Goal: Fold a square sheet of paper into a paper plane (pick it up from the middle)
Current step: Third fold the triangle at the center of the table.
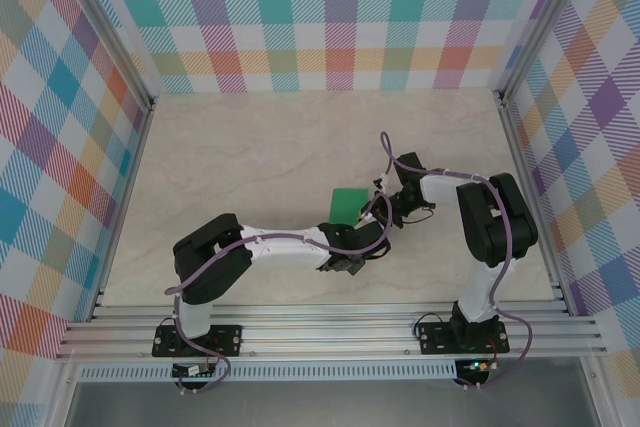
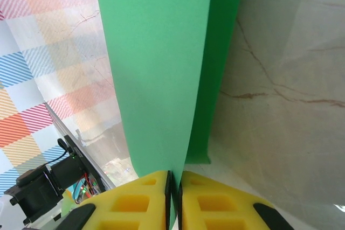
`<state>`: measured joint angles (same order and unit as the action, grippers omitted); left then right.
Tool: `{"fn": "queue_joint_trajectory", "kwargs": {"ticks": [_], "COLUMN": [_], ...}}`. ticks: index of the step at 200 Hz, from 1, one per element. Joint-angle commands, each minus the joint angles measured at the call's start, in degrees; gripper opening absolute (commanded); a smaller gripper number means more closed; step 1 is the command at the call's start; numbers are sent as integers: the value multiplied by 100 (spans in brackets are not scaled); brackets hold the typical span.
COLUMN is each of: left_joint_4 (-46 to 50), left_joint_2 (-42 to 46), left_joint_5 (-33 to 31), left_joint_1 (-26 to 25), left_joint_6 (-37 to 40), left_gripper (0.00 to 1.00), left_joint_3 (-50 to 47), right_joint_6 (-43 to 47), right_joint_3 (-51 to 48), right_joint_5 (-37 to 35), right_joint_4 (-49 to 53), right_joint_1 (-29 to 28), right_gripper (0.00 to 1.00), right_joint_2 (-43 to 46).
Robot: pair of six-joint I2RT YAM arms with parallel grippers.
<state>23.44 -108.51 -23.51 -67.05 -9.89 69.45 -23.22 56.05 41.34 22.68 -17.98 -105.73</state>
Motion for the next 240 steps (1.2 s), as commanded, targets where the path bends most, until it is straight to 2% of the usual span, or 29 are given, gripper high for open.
{"fn": "queue_joint_trajectory", "kwargs": {"ticks": [1,30,42,57,87,107,128,154,209,240], "left_joint_4": [-151,-394,-531,-674,-929,-1027,-1096,-1113,-1140,-1125], "left_joint_2": [307,496,582,666,769,830,850,870,952,990], "left_joint_5": [121,540,785,1129,1530,1775,2015,2229,2523,2665], "left_joint_1": [-7,161,258,390,580,692,776,833,995,1134], "left_joint_6": [-64,-138,-174,-227,-301,-336,-351,-373,-422,-421], "left_gripper": [7,1,0,0,0,0,0,0,1,5], "left_joint_3": [-136,-344,-454,-574,-733,-812,-845,-856,-915,-939], "right_joint_6": [167,193,180,151,19,-66,-112,-75,284,536], "right_joint_3": [134,135,134,125,121,98,222,491,963,1056], "right_joint_5": [25,-87,-257,-578,-1233,-951,-660,-444,-466,-780], "right_joint_4": [158,211,282,358,511,297,182,121,443,682], "right_joint_1": [14,14,23,28,31,32,-19,-169,-382,-382], "right_gripper": [14,18,24,26,27,24,18,17,15,15], "right_joint_2": [-27,110,231,425,790,914,754,357,-396,-617]}}
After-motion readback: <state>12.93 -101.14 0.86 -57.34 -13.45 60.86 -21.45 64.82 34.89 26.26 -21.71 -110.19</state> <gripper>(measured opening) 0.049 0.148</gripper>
